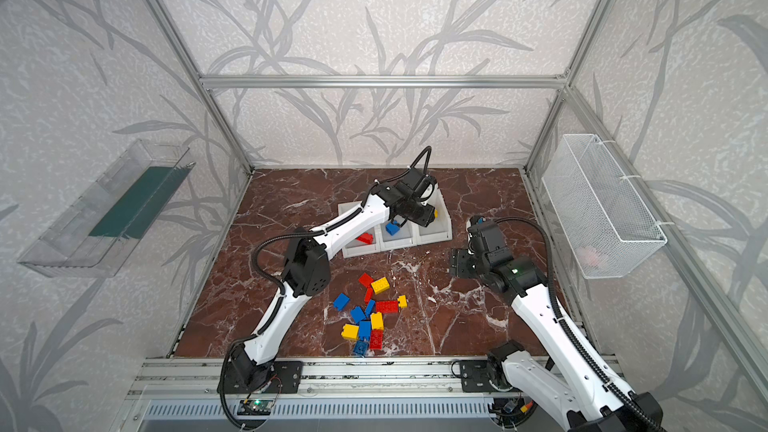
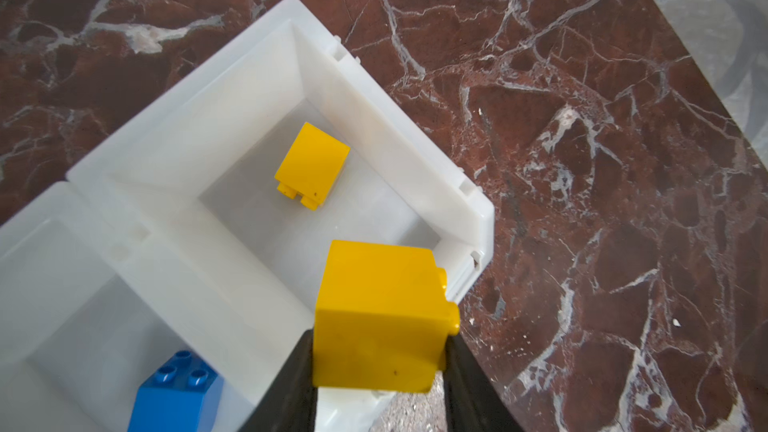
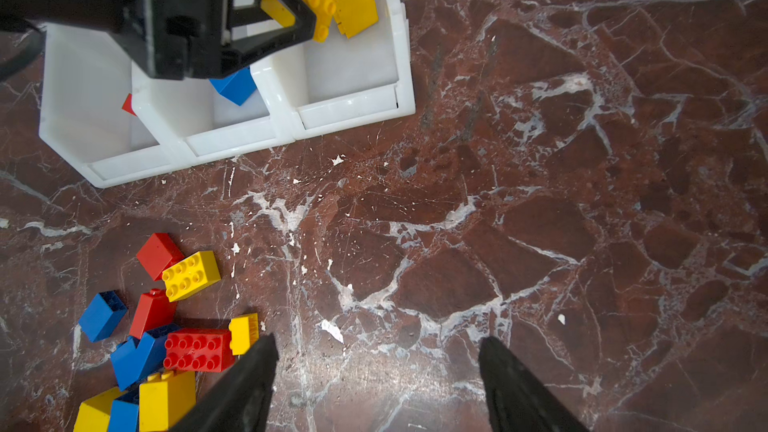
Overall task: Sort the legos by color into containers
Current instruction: 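Carry the yellow brick to the farthest compartment and open the left gripper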
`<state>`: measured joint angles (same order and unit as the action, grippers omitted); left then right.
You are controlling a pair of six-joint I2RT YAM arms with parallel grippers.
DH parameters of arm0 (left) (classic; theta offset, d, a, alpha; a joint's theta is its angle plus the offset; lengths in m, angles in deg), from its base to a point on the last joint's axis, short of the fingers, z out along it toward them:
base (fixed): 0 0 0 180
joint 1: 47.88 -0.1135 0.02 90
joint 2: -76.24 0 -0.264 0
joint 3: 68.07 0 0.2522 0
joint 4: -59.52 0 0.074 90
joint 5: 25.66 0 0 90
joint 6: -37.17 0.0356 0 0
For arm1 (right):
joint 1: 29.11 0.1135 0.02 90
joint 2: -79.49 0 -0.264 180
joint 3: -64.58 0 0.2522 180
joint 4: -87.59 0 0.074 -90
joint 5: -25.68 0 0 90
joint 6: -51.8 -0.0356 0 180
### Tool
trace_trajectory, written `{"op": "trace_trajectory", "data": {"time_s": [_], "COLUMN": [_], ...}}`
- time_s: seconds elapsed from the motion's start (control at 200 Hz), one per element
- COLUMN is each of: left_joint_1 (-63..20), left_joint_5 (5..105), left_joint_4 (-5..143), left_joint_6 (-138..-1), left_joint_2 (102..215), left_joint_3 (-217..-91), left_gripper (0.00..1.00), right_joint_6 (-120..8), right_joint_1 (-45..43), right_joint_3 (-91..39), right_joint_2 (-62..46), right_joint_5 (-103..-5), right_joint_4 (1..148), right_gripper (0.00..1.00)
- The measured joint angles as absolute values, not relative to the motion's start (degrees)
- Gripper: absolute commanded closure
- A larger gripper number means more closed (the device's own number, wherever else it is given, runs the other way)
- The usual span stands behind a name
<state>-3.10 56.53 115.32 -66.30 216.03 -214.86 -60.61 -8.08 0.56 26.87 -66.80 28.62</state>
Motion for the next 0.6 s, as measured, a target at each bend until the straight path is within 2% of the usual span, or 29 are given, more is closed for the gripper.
{"op": "trace_trajectory", "data": {"time_s": [0.105, 0.235, 0.6], "left_joint_1": [-3.10, -3.10, -3.13], "left_joint_5": [56.55, 56.51, 56.29], "left_joint_4": [113.44, 111.61, 110.21], "left_joint_6": [-67.07, -67.99, -68.42], "left_joint_2": [217.43, 218.13, 216.99], "left_joint_3": [-214.86, -214.90, -215.60], "left_gripper": [0.63, 0.50, 0.42], "right_joint_6": [-60.64, -60.70, -60.72], "right_joint_1": [-8.12, -8.12, -8.12], "right_joint_3": [0.56, 0.56, 0.56], "right_joint_2": [27.79, 28.21, 28.34], "right_joint_5": [-66.80, -66.80, -66.80], "right_joint_4": [27.94, 26.94, 25.38], "right_gripper": [0.23, 0.20, 0.19]}}
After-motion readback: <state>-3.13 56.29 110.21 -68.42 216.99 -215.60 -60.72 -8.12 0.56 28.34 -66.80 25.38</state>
